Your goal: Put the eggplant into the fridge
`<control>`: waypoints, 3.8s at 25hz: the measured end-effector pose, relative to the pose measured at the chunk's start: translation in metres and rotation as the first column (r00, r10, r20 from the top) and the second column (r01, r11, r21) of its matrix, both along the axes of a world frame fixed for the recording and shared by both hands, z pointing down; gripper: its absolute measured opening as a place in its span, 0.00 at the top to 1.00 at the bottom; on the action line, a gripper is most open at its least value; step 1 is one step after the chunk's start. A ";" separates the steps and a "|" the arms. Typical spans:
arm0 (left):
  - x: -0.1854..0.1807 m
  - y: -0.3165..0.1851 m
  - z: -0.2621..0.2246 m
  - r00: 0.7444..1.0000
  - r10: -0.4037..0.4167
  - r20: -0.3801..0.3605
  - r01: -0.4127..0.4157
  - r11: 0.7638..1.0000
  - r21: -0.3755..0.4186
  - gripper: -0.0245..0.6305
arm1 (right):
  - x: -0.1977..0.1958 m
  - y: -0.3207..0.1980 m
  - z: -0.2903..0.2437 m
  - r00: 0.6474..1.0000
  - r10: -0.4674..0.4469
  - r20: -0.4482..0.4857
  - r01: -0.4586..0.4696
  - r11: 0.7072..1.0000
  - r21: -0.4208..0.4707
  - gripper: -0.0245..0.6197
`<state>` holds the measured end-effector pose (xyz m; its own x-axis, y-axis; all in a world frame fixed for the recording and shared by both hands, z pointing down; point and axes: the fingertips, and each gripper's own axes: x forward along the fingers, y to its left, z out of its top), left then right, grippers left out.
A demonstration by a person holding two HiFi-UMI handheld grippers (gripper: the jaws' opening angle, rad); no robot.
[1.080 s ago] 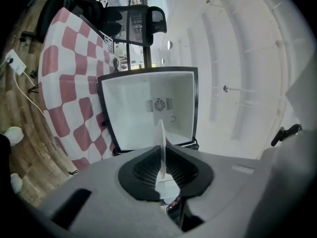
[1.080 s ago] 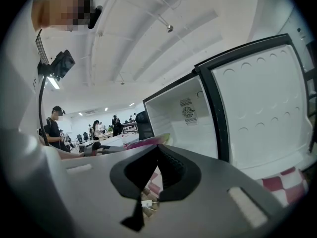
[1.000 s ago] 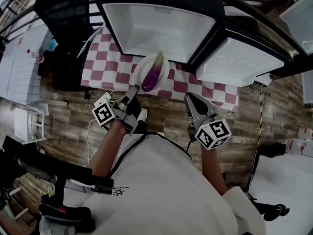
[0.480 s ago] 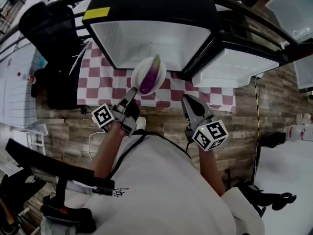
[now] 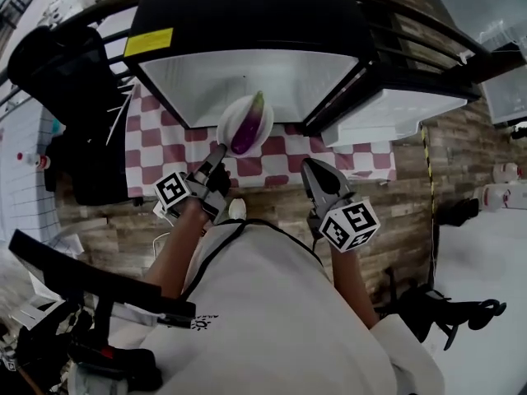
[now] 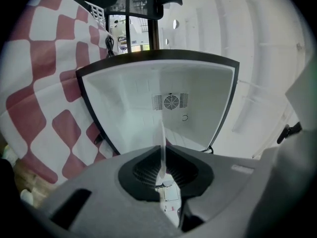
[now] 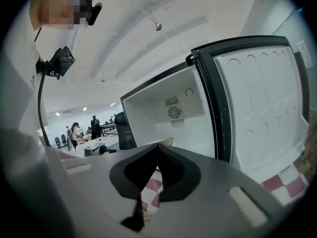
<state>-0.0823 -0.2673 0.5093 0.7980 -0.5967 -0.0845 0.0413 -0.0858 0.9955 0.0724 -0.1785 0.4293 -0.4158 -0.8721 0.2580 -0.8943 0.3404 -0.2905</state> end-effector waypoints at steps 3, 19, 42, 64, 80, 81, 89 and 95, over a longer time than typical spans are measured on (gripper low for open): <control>-0.001 -0.014 0.003 1.000 0.024 -0.005 -0.024 1.000 -0.001 0.91 | -0.006 -0.007 0.002 1.000 0.023 0.001 -0.023 1.000 -0.009 0.95; 0.024 -0.052 0.003 0.998 0.066 -0.008 -0.065 0.998 0.019 0.91 | -0.008 -0.037 0.009 1.000 0.010 -0.014 -0.010 1.000 -0.018 0.95; 0.083 -0.099 0.070 0.998 0.059 0.005 -0.059 0.998 0.008 0.91 | -0.009 -0.089 0.065 0.992 -0.111 -0.063 0.105 0.991 -0.087 0.95; 0.114 -0.132 0.125 0.991 0.103 0.090 -0.101 0.995 -0.019 0.91 | 0.018 -0.080 0.081 0.996 -0.034 -0.083 0.021 0.987 -0.161 0.95; 0.128 -0.149 0.146 0.971 0.100 0.217 -0.087 0.994 -0.071 0.92 | 0.029 -0.075 0.085 0.997 -0.016 -0.073 0.003 0.984 -0.177 0.95; 0.128 -0.149 0.147 0.967 0.101 0.235 -0.086 0.994 -0.075 0.92 | 0.029 -0.075 0.086 0.997 -0.017 -0.072 0.004 0.984 -0.177 0.95; 0.127 -0.151 0.151 0.948 0.100 0.301 -0.080 0.994 -0.080 0.92 | 0.030 -0.071 0.085 0.998 -0.025 -0.064 0.013 0.984 -0.175 0.95; 0.128 -0.151 0.150 0.939 0.111 0.326 -0.096 0.993 -0.064 0.85 | 0.029 -0.070 0.086 0.998 -0.028 -0.062 0.017 0.985 -0.170 0.95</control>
